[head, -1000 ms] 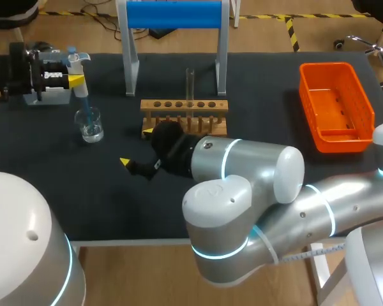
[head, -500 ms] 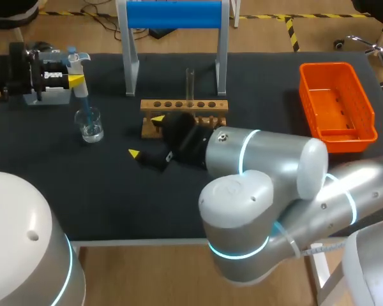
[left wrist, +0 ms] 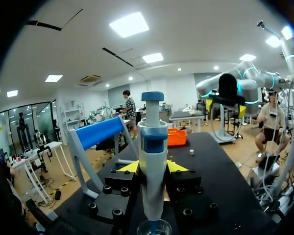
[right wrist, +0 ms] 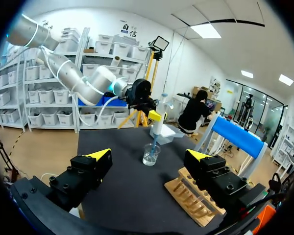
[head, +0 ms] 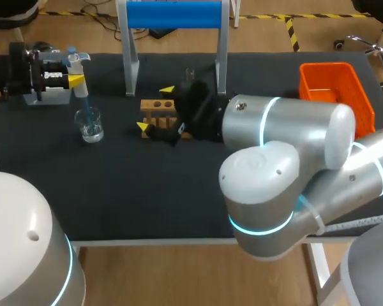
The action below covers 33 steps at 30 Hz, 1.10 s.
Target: Invert the test tube, pick up the pipette, mount the tip to pipette, aspirate from beaker and dispense into the tube, eject the tip, return the pipette, and cap with the stopper.
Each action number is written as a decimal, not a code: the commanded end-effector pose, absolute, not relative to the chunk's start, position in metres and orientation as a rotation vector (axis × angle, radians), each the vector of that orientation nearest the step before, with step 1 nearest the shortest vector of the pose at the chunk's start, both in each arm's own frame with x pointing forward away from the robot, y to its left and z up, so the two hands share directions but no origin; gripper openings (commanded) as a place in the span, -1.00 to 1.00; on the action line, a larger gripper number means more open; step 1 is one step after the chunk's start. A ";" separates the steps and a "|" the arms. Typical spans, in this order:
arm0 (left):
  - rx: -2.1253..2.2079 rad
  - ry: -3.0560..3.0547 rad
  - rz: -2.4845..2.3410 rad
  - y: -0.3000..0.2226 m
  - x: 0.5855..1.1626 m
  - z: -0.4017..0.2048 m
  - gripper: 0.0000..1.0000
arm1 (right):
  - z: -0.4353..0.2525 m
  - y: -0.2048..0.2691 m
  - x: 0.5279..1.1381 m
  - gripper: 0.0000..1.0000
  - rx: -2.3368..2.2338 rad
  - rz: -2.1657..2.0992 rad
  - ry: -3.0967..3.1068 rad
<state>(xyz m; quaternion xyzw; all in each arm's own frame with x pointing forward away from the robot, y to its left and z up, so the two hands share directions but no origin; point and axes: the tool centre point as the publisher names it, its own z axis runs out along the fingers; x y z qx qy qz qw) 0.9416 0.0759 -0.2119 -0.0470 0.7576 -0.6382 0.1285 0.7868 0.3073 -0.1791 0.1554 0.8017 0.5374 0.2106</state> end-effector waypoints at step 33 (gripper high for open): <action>-0.138 2.201 -1.854 0.075 0.942 -0.212 -1.00 | -0.109 0.305 0.794 1.00 0.003 1.646 2.661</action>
